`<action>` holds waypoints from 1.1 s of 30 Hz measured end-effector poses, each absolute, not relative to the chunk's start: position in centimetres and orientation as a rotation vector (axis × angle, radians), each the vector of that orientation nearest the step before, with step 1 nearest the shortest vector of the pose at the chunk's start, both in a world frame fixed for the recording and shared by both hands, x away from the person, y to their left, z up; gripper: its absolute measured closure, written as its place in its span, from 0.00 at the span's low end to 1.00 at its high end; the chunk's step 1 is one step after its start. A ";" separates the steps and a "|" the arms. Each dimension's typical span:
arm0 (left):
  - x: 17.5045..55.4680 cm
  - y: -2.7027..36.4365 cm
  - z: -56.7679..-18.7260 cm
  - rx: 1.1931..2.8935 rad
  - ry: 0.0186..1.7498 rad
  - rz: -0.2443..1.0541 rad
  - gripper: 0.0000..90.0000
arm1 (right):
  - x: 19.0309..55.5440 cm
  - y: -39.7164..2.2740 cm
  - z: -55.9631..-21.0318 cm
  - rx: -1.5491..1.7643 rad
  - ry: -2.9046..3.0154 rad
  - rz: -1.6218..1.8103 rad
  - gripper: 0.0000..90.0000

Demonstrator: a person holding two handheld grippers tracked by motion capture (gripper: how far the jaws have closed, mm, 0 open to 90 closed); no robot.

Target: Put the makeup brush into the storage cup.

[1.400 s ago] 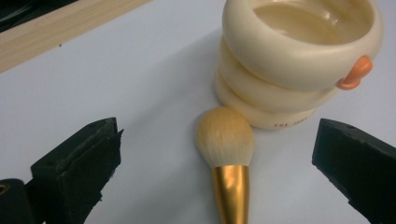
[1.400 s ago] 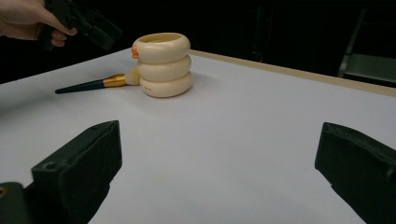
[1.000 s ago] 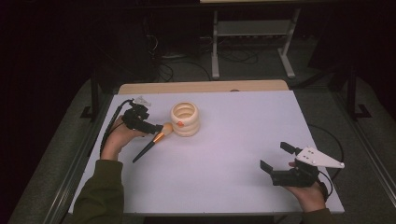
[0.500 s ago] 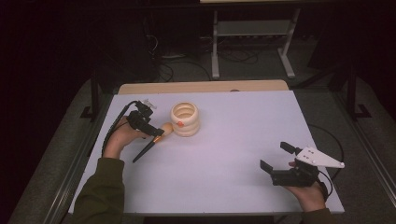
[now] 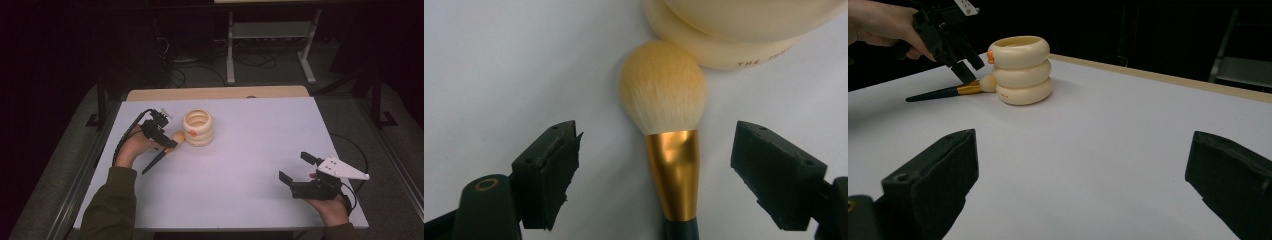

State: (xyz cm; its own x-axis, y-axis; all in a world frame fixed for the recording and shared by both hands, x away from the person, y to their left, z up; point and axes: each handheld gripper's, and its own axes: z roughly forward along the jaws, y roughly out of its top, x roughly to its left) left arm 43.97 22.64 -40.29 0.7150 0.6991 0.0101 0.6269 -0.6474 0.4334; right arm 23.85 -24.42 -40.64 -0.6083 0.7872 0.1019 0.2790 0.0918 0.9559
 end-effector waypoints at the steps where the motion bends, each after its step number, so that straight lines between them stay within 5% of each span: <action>1: 44.0 22.6 -40.3 2.532 1.021 0.247 0.22 | 23.8 -24.4 -40.6 1.045 1.935 1.534 0.00; 20: 44.2 22.5 -41.0 2.584 1.037 0.214 0.42 | 23.9 -24.5 -40.8 1.044 1.942 1.530 0.00; 33: 44.2 22.3 -41.2 2.609 1.061 0.191 0.47 | 23.9 -24.5 -40.8 1.044 1.942 1.529 0.00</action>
